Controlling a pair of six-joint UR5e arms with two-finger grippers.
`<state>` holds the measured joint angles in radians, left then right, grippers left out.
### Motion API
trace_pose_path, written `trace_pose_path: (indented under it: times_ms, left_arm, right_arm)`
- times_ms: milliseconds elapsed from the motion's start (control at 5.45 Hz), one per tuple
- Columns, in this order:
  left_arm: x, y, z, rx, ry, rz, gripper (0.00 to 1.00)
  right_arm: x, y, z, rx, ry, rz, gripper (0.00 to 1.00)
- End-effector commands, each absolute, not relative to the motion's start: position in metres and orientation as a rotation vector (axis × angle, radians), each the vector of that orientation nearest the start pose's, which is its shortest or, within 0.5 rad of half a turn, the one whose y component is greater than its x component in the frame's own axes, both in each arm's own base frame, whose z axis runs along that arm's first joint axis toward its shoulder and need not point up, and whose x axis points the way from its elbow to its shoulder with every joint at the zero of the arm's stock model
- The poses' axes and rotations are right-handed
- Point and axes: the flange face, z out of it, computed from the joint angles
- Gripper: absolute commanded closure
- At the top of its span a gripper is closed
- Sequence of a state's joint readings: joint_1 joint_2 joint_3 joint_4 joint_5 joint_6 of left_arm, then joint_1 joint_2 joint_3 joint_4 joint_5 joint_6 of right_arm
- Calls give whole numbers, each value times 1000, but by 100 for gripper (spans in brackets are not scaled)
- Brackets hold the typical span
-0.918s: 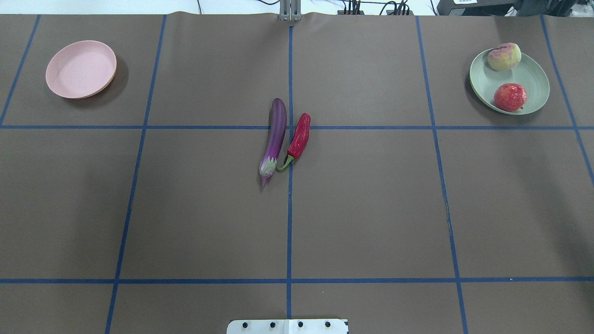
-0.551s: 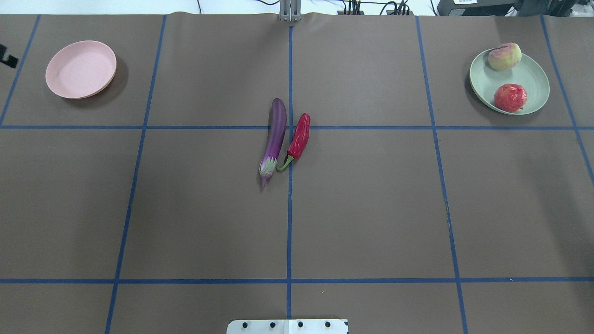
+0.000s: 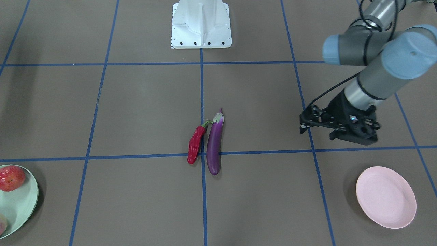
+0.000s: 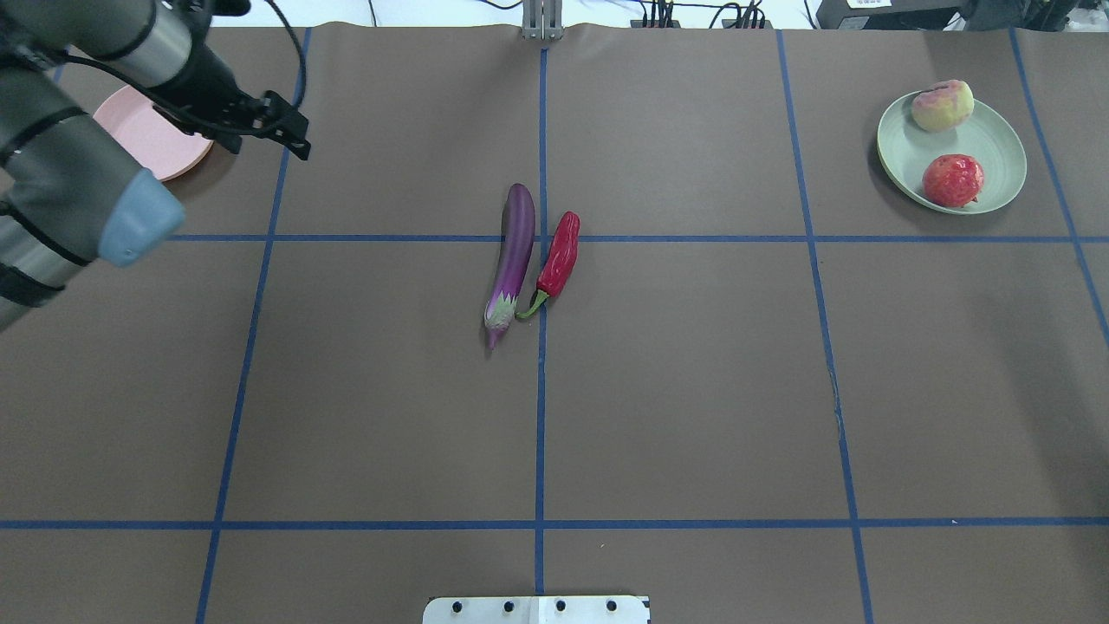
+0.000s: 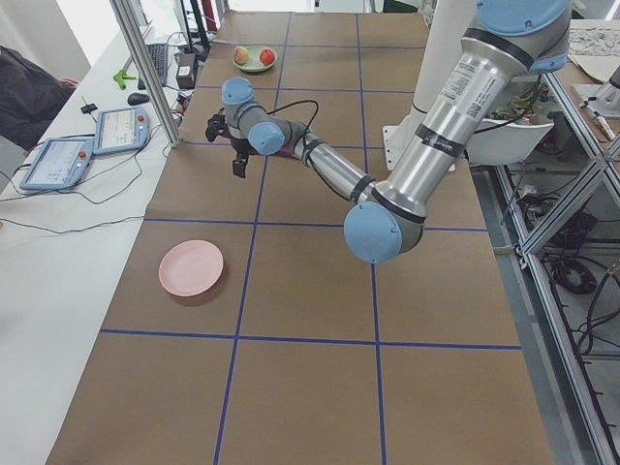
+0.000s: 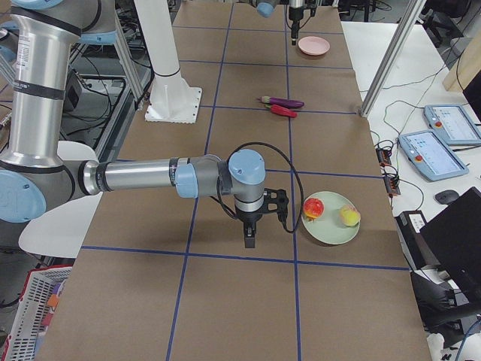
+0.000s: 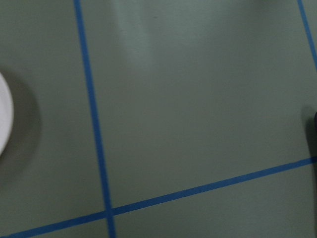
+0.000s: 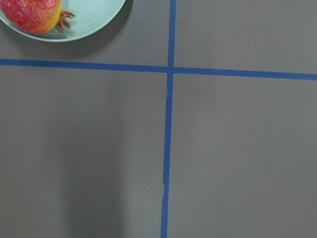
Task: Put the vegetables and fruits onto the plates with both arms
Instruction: 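Reach the left gripper to the purple eggplant and grasp it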
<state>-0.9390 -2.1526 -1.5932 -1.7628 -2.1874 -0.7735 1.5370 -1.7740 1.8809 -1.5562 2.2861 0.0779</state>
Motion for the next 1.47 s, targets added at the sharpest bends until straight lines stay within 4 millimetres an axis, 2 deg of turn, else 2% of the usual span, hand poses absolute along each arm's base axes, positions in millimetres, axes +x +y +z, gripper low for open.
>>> trace_pose_path:
  times_ms: [0,184,367,551,734,1101,1285]
  left_arm:
    - [458,-542,245,219,903,95,0]
    - [510,-505,237,218,886,70,0]
    - [554,-495,222,213,870,20,0]
    - [584,-485,214,195,861,15,0]
    - [593,-477,214,188,859,27,1]
    - [611,-488,216,171,829,24,22]
    - [612,-489,212,174,833,27,34]
  right_arm:
    - [54,-415,598,78,-721,1,0]
    - [54,-414,599,76,-721,-1,0]
    - [54,-414,599,75,-721,2,0]
    - [54,-415,599,76,-721,2,0]
    - [54,-414,598,76,-721,1,0]
    - [54,-413,599,77,-721,-1,0]
    - [54,-413,598,78,-721,-1,0]
